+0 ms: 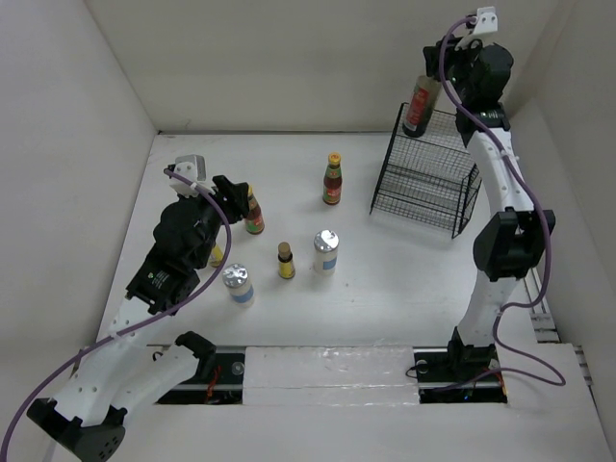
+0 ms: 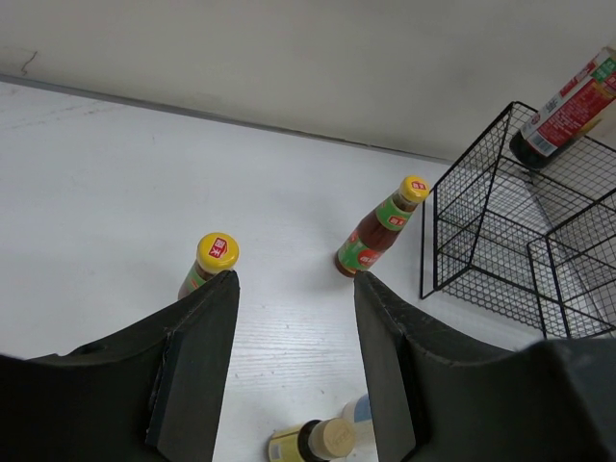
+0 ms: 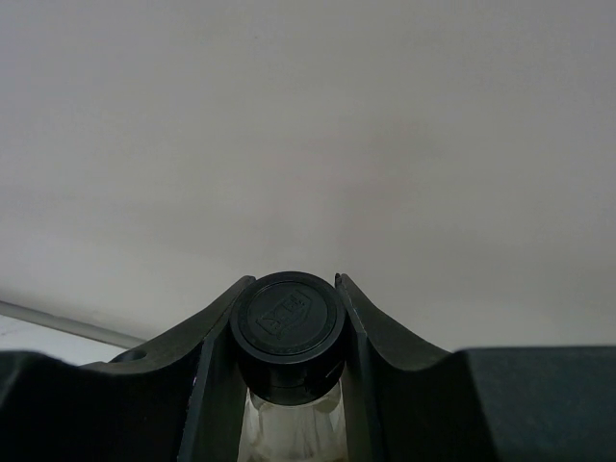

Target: Organize the condiment bottles

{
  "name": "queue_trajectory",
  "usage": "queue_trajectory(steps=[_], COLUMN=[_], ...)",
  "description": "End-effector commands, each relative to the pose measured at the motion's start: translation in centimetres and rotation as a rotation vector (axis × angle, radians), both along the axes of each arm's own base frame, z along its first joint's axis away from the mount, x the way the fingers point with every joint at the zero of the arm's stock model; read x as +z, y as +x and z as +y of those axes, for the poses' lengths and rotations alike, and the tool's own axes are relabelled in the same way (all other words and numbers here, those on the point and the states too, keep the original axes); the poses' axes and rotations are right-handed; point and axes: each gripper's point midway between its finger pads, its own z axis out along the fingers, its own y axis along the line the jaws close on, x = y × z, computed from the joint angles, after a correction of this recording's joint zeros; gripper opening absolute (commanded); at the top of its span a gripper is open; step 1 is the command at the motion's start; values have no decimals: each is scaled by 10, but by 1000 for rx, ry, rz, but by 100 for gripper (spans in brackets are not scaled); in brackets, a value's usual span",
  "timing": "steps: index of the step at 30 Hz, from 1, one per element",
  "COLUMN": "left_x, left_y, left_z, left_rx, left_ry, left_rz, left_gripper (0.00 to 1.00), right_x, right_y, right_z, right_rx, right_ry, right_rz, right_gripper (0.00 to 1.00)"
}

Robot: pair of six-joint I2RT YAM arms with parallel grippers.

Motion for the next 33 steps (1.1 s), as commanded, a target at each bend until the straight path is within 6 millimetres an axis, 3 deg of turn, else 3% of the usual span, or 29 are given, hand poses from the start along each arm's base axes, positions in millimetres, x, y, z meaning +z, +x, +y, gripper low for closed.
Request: queue_trajectory(steps=[1, 2, 5, 6, 8, 9, 12, 17, 23, 26, 27, 30, 33], left_x=[14, 14, 14, 14, 14, 14, 14, 14, 11, 13, 13, 11, 11], left_y=[2, 2, 2, 2, 2, 2, 1, 1, 2, 3, 3, 4, 4], left_z=[1, 1, 1, 1, 1, 1, -1, -1, -5, -5, -5, -6, -6], left_rx=[4, 4, 4, 4, 4, 4, -5, -5, -25, -25, -25, -25, -25], left_ry=[-17, -17, -17, -17, -17, -17, -18, -18, -14, -18, -18, -14, -14], left_rz=[-51, -51, -51, -51, -51, -51, -51, -51, -43, -51, -51, -43, -43], left_gripper=[47, 47, 47, 47, 47, 47, 47, 47, 47, 47, 47, 47, 47], right_x=[96, 81, 75, 51, 48, 25, 6, -44, -93, -102, -101, -89, -72], right_y=[-30, -25, -28, -21, -26, -20, -19, -13, -13, -15, -18, -23, -31], right_z=[-6, -6, -10, -4, -5, 0, 4, 8, 10, 10, 10, 13, 12], right_rx=[-31, -34, -57, -48, -51, -52, -54, -53, -62, -62, -62, -64, -64], right_ry=[4, -7, -18, -19, -28, -26, -36, -49, -51, -53, -52, -47, -46], right_rz=[-270, -241, -246, -204, -220, -182, -156, -82, -15, 0, -6, -27, -36], right_gripper=[12, 12, 12, 12, 12, 12, 13, 17, 32, 48, 60, 76, 83])
